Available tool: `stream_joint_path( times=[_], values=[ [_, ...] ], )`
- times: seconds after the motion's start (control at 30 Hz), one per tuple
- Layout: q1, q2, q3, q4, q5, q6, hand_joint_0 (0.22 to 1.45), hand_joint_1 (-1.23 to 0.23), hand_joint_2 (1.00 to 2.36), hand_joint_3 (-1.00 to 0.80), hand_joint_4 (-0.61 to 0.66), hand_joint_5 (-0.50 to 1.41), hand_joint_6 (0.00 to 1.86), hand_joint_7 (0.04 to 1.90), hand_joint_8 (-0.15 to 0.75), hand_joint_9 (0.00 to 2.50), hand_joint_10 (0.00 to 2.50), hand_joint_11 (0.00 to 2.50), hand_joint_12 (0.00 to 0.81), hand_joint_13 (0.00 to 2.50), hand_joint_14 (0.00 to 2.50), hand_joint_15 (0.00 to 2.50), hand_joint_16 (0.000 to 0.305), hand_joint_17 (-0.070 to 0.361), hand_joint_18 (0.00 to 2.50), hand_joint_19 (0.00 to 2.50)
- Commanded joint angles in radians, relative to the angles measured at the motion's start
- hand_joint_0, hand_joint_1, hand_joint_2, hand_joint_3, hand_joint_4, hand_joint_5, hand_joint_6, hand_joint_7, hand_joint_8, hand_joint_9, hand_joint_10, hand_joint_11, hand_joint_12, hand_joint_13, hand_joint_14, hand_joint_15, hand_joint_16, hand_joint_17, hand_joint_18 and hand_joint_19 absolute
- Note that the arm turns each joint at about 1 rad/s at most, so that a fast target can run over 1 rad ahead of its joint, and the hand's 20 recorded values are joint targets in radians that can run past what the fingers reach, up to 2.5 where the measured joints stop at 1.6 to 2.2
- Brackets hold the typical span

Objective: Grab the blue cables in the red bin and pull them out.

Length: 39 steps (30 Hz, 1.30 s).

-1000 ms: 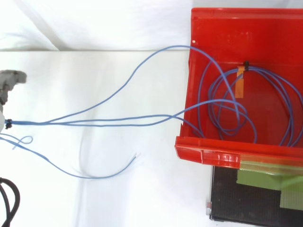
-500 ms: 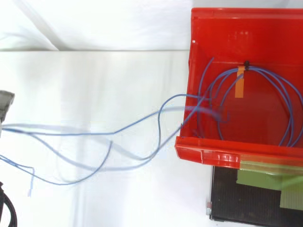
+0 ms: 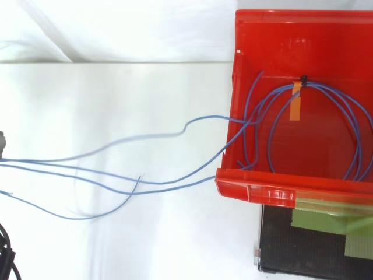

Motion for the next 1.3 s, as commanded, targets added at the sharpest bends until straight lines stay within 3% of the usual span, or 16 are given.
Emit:
stream_joint_path(
  times=[0.0, 0.3, 0.4, 0.5, 0.6, 0.73, 1.27],
  values=[
    [0.0, 0.0, 0.0, -0.006, -0.002, 0.119, 0.92, -0.77, 1.0, -1.0, 0.05, 0.94, 0.61, 0.58, 0.22, 0.9, 0.02, 0.55, 0.284, 0.73, 0.02, 0.41, 0.033, 0.075, 0.54, 0.55],
    [0.005, 0.0, -0.001, -0.048, -0.025, 0.093, 0.91, -0.77, 1.0, -1.0, 0.05, 0.94, 0.61, 0.58, 0.222, 0.91, 0.02, 0.56, 0.284, 0.73, 0.02, 0.41, 0.033, 0.075, 0.54, 0.55],
    [0.005, 0.0, -0.001, -0.06, -0.036, 0.055, 0.91, -0.77, 1.0, -1.0, 0.05, 0.94, 0.61, 0.58, 0.221, 0.91, 0.02, 0.56, 0.282, 0.73, 0.02, 0.41, 0.033, 0.075, 0.54, 0.55],
    [0.005, 0.0, -0.001, -0.074, -0.052, -0.042, 0.91, -0.77, 1.0, -1.0, 0.05, 0.93, 0.62, 0.57, 0.221, 0.91, 0.02, 0.56, 0.283, 0.73, 0.02, 0.42, 0.033, 0.075, 0.54, 0.56],
    [0.005, 0.0, -0.001, -0.078, -0.052, -0.077, 0.91, -0.77, 1.0, -1.0, 0.05, 0.93, 0.62, 0.58, 0.22, 0.91, 0.02, 0.56, 0.285, 0.73, 0.02, 0.41, 0.033, 0.075, 0.54, 0.56],
    [0.005, 0.0, -0.001, -0.086, -0.052, -0.07, 0.91, -0.77, 1.0, -1.0, 0.05, 0.93, 0.62, 0.58, 0.219, 0.9, 0.02, 0.56, 0.284, 0.73, 0.02, 0.41, 0.033, 0.075, 0.54, 0.55],
    [0.017, 0.0, -0.001, -0.132, -0.048, 0.085, 0.87, -0.81, 1.0, -1.0, 0.07, 0.88, 0.67, 0.54, 0.223, 0.9, 0.02, 0.57, 0.288, 0.73, 0.02, 0.41, 0.034, 0.076, 0.53, 0.56]
  ],
)
